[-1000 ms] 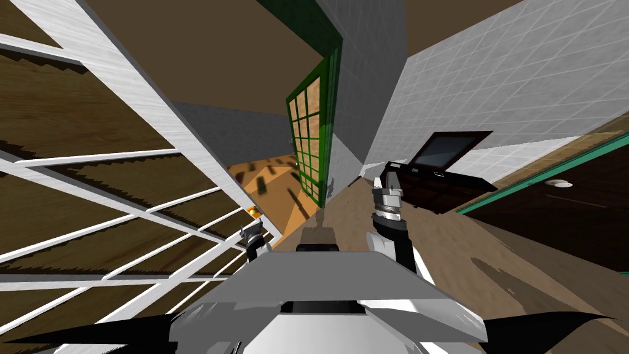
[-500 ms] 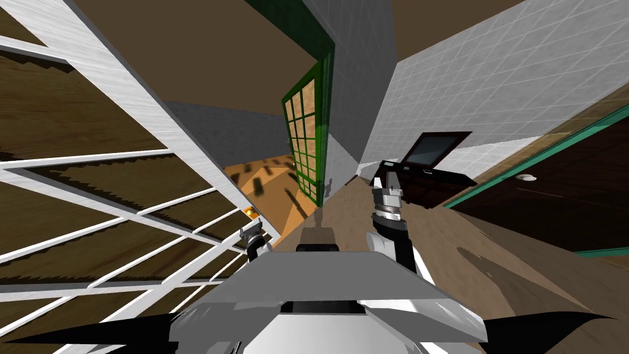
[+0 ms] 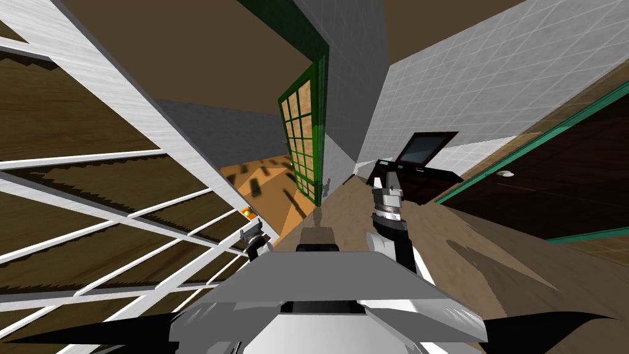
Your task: Push the door open
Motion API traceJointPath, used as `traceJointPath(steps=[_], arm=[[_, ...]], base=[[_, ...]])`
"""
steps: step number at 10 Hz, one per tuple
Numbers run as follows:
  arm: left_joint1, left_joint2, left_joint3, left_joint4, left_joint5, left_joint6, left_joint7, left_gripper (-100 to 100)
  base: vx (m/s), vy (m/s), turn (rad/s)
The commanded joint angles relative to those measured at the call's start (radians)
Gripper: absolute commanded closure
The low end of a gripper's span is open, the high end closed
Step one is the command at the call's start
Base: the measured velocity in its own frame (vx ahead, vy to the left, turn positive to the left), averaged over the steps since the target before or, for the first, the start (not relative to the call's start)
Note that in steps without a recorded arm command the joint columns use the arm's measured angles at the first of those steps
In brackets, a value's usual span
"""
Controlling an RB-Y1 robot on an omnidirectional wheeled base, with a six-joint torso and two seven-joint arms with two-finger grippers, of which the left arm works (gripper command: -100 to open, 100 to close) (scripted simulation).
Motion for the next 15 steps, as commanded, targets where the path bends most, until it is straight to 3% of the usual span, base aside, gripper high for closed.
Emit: traceJointPath(steps=[1,3,6,11,12,15], arm=[[0.000,-0.002,0.001,-0.001,0.008,0.003,0.028,-100],[-0.002,0.012,0.003,0.010,0.007,-0.003,0.022,-100],[-0.002,0.019,0.005,0.014,0.008,-0.007,0.024,-100],[-0.002,0.016,0.009,0.022,0.010,-0.011,0.026,-100],[-0.002,0.016,0.009,0.022,0.010,-0.011,0.026,100],[-0.002,0.016,0.009,0.022,0.010,-0.011,0.026,100]], base=[[-0.027,-0.007,-0.033],[0.032,0.040,-0.012],[0.118,0.154,-0.018],[0.129,0.133,-0.018],[-0.013,-0.009,0.027],[-0.019,-0.019,-0.005]])
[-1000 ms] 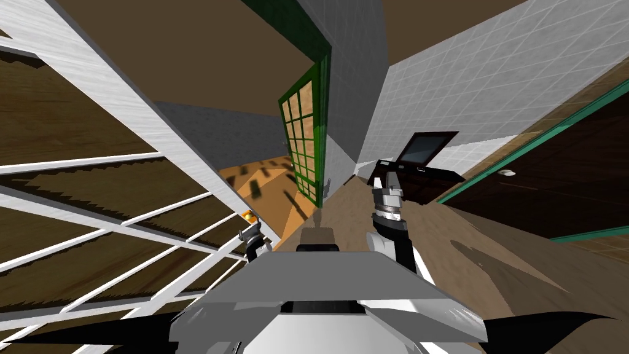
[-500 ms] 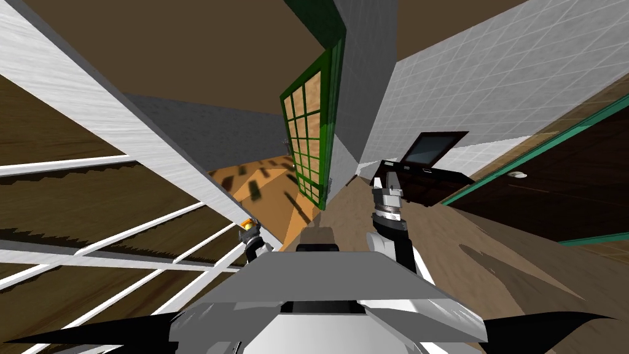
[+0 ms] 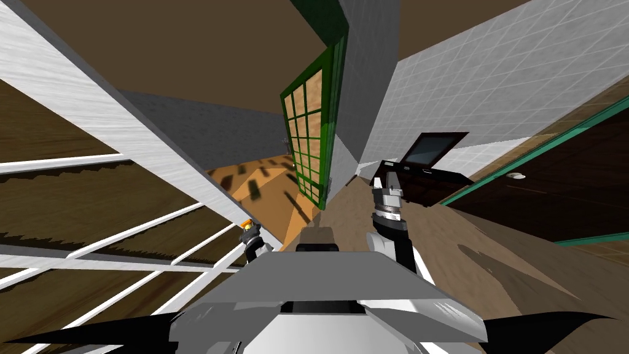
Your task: Push the door open
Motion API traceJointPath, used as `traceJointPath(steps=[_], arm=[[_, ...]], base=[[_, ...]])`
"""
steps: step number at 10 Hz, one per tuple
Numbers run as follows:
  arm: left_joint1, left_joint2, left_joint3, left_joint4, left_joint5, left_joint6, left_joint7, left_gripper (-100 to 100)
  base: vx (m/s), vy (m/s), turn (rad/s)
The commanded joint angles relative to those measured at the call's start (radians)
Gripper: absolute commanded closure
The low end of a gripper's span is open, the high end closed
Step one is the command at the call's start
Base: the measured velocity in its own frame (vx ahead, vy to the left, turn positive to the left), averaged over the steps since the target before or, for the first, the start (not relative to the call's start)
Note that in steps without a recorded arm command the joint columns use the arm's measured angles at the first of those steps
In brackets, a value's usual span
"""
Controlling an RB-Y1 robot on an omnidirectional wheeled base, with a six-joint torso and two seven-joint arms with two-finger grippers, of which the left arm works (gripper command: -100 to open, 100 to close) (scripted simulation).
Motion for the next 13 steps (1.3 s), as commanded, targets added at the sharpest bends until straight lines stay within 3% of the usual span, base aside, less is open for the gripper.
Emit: traceJointPath(steps=[1,7,13], arm=[[-0.001,0.000,0.000,-0.001,0.000,-0.002,0.000,100],[-0.001,0.015,0.041,0.004,0.023,-0.002,-0.012,100],[-0.003,0.027,0.112,0.008,0.062,-0.008,-0.034,100]], base=[[0.000,0.000,0.000],[0.125,0.069,0.034],[0.180,0.117,0.051]])
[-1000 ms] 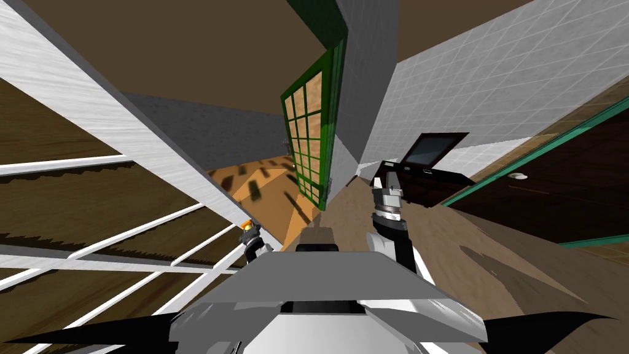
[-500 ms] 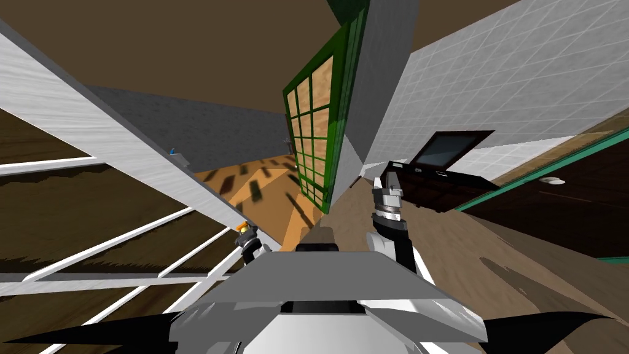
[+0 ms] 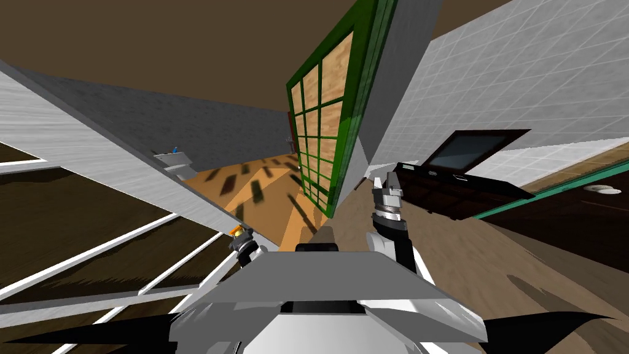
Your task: Push the door open
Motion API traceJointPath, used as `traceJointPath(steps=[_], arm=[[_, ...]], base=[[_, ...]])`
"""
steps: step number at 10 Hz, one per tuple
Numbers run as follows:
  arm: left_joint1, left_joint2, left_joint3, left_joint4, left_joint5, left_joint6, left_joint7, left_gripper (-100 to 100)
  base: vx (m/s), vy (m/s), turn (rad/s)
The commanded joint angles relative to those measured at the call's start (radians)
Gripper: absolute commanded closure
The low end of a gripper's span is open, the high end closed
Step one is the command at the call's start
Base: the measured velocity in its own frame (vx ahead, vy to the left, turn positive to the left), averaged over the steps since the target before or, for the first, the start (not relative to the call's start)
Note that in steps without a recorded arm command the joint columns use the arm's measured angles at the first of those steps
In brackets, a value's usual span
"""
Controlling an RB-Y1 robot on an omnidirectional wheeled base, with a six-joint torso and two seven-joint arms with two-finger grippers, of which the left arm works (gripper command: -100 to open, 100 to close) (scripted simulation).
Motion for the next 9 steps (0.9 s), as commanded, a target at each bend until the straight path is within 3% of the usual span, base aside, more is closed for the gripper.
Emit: traceJointPath(steps=[1,9], arm=[[-0.015,0.028,0.017,0.039,0.008,-0.027,-0.002,100],[-0.018,0.026,0.108,0.045,0.057,-0.034,-0.029,100]], base=[[0.105,0.095,0.028],[0.151,0.114,0.052]])
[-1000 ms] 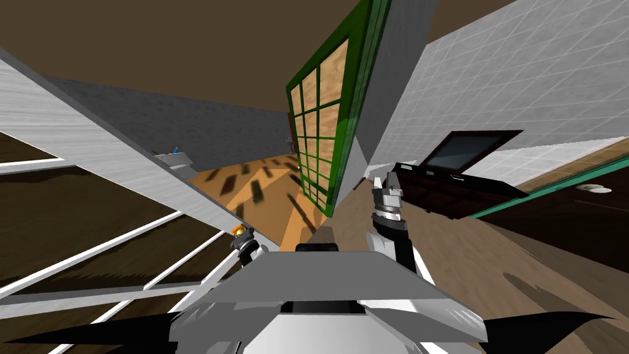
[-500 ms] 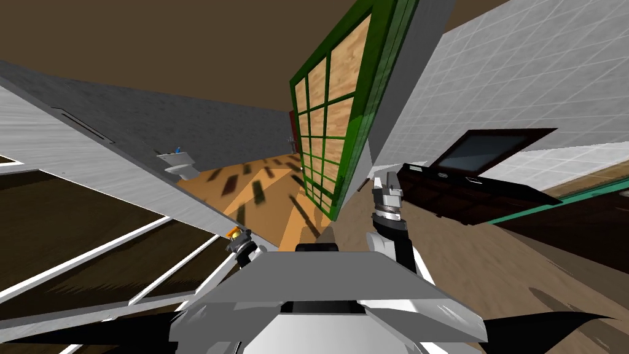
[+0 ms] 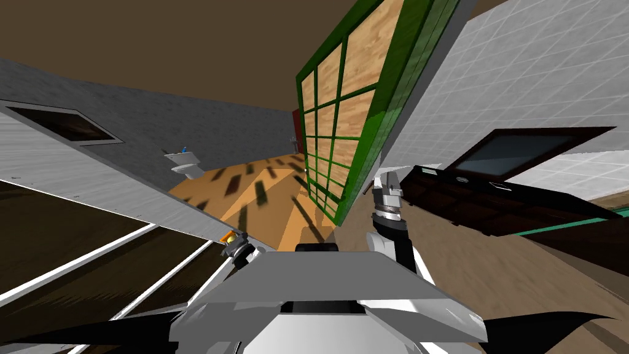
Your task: Push the door open
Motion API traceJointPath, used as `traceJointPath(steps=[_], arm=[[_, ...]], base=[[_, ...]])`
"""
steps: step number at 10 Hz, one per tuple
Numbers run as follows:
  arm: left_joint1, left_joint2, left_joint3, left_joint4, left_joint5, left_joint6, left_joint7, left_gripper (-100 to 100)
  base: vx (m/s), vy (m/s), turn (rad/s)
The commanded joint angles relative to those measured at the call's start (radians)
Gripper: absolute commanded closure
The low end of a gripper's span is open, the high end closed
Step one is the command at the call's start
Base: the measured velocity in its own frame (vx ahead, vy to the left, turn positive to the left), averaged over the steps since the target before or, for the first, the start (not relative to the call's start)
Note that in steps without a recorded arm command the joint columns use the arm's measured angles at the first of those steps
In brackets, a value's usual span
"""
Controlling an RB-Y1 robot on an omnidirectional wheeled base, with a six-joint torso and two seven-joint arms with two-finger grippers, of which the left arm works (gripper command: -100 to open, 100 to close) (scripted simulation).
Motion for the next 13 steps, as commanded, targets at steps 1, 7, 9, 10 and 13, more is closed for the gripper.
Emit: traceJointPath(steps=[1,7,9,10,13], arm=[[0.001,0.020,0.031,0.016,0.016,-0.016,-0.004,100],[-0.001,0.006,0.071,0.020,0.037,-0.017,-0.016,100],[0.005,0.014,0.094,0.020,0.049,-0.019,-0.019,100],[0.007,0.015,0.101,0.021,0.053,-0.019,-0.020,100],[0.016,0.023,0.142,0.026,0.072,-0.023,-0.024,100]], base=[[0.188,0.140,0.057],[0.179,0.088,0.067],[0.139,0.087,0.049],[0.118,0.119,0.019],[0.160,0.145,0.054]])
